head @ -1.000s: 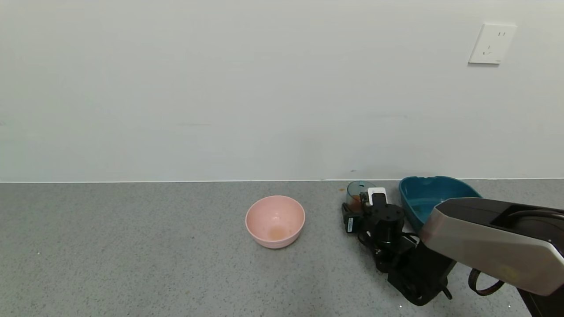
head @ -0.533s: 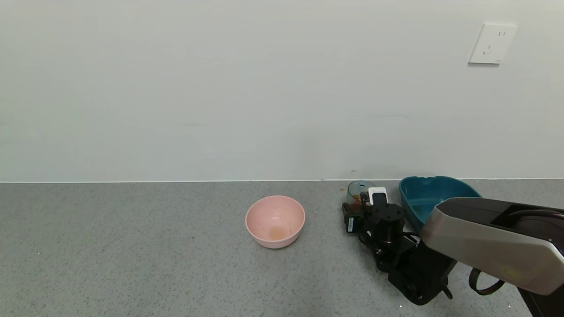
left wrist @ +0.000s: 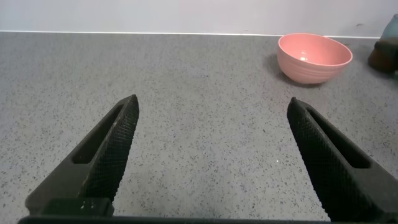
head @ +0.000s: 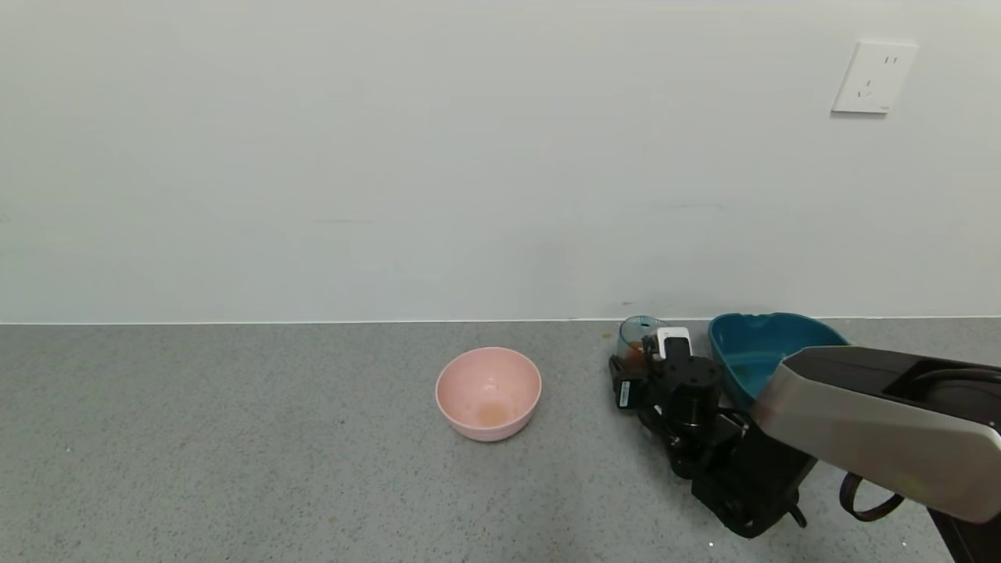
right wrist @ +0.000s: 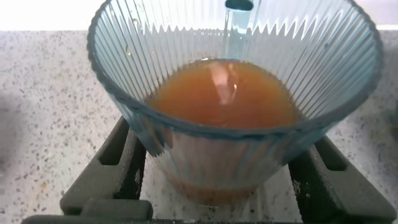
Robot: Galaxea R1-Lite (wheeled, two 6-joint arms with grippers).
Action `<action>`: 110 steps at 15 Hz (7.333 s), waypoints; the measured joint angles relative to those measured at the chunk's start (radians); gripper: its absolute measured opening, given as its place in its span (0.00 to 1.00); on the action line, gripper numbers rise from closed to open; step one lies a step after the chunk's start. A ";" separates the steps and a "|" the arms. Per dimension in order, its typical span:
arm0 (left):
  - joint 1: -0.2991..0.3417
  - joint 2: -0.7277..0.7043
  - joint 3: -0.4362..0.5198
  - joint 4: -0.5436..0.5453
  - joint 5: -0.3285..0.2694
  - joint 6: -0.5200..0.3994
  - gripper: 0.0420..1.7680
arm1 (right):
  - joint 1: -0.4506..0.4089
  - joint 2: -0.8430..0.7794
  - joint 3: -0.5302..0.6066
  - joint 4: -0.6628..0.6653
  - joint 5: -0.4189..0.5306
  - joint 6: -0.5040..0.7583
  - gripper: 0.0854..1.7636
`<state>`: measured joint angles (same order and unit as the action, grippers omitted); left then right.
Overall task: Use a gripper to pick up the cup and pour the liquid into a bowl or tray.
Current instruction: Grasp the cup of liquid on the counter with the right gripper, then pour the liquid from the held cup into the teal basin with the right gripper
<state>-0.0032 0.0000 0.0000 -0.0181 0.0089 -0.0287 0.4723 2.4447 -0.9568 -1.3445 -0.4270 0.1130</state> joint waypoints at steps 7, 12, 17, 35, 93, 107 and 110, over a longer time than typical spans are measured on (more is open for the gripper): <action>0.000 0.000 0.000 0.000 0.000 0.000 0.97 | -0.003 -0.100 -0.013 0.070 0.005 -0.034 0.74; 0.000 0.000 0.000 0.000 0.000 0.000 0.97 | -0.043 -0.244 -0.044 0.236 0.055 -0.034 0.74; 0.000 0.000 0.000 0.000 0.000 0.000 0.97 | -0.154 -0.357 -0.064 0.315 0.132 -0.080 0.74; 0.000 0.000 0.000 0.000 0.000 0.000 0.97 | -0.640 -0.513 0.135 0.319 0.542 -0.406 0.74; 0.000 0.000 0.000 0.000 0.000 0.000 0.97 | -0.739 -0.523 0.155 0.463 0.509 -1.349 0.74; 0.000 0.000 0.000 0.000 0.000 0.000 0.97 | -0.739 -0.523 0.145 0.464 0.511 -1.607 0.74; 0.000 0.000 0.000 0.000 0.000 0.000 0.97 | -0.739 -0.526 0.143 0.465 0.511 -1.666 0.74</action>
<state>-0.0032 0.0000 0.0000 -0.0181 0.0085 -0.0283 -0.2670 1.9189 -0.8134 -0.8794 0.0836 -1.5530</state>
